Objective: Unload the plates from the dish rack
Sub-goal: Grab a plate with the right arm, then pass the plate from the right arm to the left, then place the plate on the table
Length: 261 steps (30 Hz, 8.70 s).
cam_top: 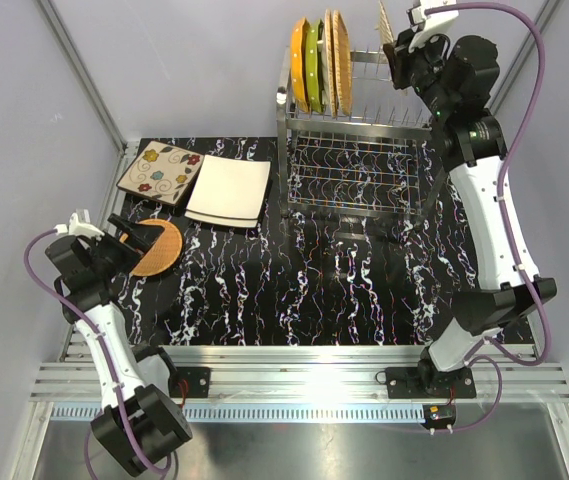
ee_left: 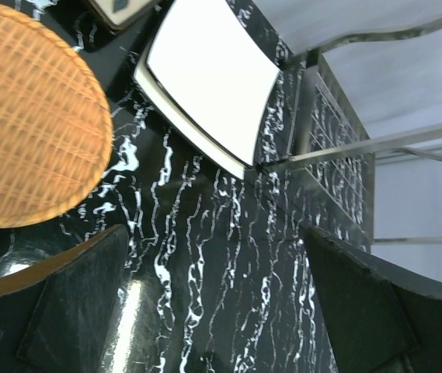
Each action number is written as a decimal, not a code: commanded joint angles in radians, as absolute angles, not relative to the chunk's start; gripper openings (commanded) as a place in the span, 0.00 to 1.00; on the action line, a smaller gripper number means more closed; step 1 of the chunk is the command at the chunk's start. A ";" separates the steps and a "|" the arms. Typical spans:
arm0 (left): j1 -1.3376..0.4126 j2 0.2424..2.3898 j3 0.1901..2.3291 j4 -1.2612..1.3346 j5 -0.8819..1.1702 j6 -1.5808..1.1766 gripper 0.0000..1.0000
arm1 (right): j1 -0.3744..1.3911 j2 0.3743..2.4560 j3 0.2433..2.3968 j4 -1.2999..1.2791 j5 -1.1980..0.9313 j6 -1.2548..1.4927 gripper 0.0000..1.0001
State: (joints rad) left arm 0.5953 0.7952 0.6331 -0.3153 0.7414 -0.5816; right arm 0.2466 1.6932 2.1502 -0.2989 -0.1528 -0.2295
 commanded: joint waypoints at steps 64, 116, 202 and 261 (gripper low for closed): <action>-0.135 0.825 0.388 0.469 0.810 -1.479 0.99 | 0.859 0.919 0.950 -0.347 -0.621 -1.568 0.00; 0.024 0.827 0.342 0.376 0.795 -1.089 0.00 | 0.920 0.951 0.615 0.164 -0.379 -1.298 1.00; 0.767 1.519 0.558 0.442 0.707 -0.730 0.28 | 0.699 1.077 0.793 0.055 -0.238 -0.193 1.00; 0.604 0.893 0.804 -0.385 0.497 -0.367 0.99 | 0.598 1.320 1.707 -0.347 -0.170 -0.019 1.00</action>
